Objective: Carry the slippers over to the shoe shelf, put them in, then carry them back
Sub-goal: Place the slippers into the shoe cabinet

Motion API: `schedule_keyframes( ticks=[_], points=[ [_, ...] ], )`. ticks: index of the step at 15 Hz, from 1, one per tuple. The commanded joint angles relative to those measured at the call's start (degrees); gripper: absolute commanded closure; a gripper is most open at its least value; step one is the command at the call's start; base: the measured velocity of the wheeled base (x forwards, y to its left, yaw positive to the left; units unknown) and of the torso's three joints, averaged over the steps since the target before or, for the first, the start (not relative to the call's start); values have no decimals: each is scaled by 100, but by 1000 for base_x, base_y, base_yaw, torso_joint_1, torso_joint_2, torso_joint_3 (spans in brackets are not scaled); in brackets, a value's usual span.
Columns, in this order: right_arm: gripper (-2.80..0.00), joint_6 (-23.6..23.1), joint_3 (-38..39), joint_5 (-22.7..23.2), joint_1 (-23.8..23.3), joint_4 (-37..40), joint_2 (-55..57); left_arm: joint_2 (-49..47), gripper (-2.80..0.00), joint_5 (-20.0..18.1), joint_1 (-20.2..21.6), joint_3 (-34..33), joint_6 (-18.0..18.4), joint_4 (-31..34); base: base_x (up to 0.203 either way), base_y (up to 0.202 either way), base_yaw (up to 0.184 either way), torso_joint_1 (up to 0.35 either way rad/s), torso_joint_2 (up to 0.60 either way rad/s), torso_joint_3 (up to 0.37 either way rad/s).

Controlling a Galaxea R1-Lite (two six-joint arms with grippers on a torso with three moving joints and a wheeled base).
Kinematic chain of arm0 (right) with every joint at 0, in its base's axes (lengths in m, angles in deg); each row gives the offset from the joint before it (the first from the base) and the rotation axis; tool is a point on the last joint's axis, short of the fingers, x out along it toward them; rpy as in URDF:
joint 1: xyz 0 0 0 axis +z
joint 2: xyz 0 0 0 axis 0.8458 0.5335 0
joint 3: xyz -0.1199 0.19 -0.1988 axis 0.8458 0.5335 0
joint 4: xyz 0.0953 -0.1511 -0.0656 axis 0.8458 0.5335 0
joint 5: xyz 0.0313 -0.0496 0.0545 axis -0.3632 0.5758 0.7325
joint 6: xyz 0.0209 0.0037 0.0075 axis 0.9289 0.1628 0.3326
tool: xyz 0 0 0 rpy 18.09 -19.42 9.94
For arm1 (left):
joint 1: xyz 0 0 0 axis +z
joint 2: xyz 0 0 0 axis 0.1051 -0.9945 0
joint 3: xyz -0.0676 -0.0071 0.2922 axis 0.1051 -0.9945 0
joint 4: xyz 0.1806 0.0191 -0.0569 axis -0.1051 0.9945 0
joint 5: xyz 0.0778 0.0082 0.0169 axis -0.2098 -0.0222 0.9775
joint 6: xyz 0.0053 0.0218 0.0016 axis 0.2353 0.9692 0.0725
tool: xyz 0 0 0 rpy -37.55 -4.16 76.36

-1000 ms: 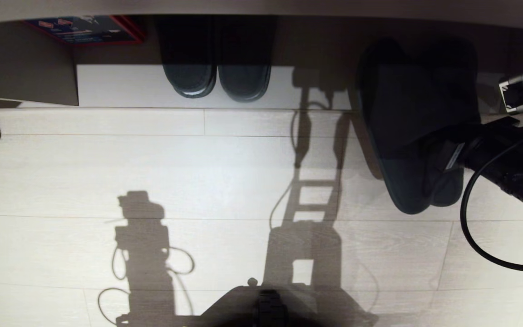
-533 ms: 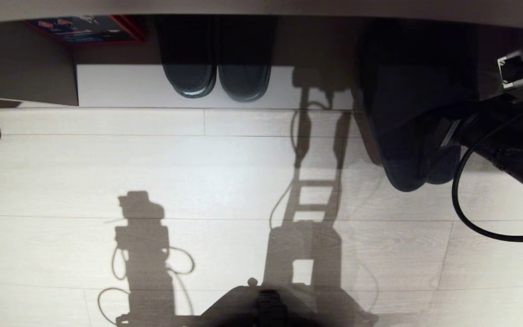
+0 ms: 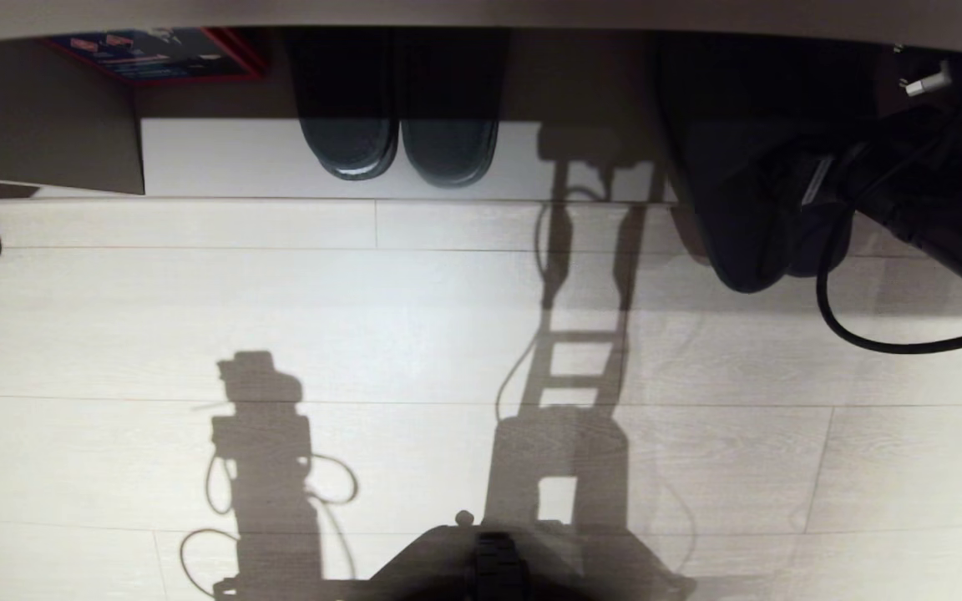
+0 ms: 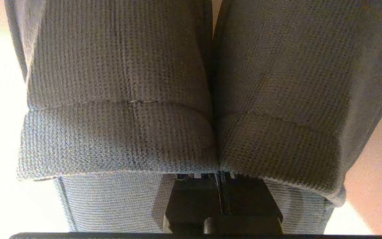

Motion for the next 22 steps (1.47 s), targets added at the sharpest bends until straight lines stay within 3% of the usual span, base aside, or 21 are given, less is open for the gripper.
schedule_keyframes(
  ticks=[1, 11, 22],
  points=[
    [0, -35, -301, 13, -70, 51, 223, 2, 0, 3, 1, 0, -7, -1, 0, 0, 0, 0, 0, 0],
    [0, 9, -1234, 42, -129, 117, 540, 2, 0, 3, 1, 0, 20, -10, 0, 0, 0, 0, 0, 0],
    [0, 18, -1415, 86, -129, 266, 711, 2, 0, 3, 1, 0, 20, -10, 0, 0, 0, 0, 0, 0]
  ],
)
